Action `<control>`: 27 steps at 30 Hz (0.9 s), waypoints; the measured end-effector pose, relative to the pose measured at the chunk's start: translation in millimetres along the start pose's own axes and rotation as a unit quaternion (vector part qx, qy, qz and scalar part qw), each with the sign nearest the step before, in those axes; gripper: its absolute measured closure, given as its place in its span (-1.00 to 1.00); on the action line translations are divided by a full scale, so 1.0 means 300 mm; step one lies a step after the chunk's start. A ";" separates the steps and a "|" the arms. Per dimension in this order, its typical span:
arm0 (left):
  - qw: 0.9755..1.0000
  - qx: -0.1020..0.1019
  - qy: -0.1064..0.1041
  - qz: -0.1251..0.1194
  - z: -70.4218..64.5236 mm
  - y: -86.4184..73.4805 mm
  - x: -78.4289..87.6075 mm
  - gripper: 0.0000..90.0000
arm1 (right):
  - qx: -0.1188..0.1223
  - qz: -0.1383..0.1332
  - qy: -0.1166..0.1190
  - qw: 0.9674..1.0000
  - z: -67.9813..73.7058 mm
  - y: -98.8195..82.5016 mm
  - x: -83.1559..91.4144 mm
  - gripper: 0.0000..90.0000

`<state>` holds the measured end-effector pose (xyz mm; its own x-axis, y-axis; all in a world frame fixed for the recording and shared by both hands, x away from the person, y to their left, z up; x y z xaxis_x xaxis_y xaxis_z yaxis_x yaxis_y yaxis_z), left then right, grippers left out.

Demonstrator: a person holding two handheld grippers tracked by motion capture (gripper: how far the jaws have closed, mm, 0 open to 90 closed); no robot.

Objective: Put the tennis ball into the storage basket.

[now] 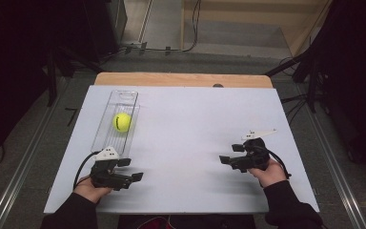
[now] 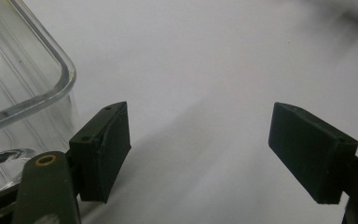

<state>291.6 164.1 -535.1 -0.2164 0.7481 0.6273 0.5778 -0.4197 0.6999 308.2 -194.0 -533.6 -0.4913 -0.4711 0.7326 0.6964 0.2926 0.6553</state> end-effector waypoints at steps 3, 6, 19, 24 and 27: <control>1.000 0.000 0.000 0.000 -0.001 0.000 0.000 -0.53 | -0.003 0.000 -0.003 1.000 -0.008 -0.013 0.005 -0.55; 1.000 0.000 0.000 0.001 0.000 -0.001 -0.001 -0.53 | -0.003 -0.002 -0.006 1.000 -0.017 -0.028 0.011 -0.55; 1.000 0.004 0.002 -0.002 0.007 -0.001 0.005 -0.53 | -0.013 -0.008 -0.016 1.000 -0.059 -0.088 0.043 -0.55; 1.000 0.003 0.002 0.001 0.007 -0.002 0.003 -0.53 | -0.016 -0.005 -0.019 1.000 -0.069 -0.110 0.041 -0.55; 1.000 0.001 0.004 0.003 0.008 -0.003 0.003 -0.53 | -0.017 -0.004 -0.018 1.000 -0.069 -0.113 0.040 -0.55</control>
<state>292.8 166.4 -536.0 -0.2180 0.7417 0.6344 0.5812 -0.4235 0.6949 289.6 -226.8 -550.7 -0.5153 -0.4438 0.7332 0.7086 0.2606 0.6557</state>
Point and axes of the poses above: each handheld gripper's, and its own axes: x roughly backward along the jaws, y roughly out of its top, z roughly to its left, the point moved 8 cm from there along -x, roughly forward along the jaws, and after that the axes turned 8 degrees about -y, right-handed, at the moved point
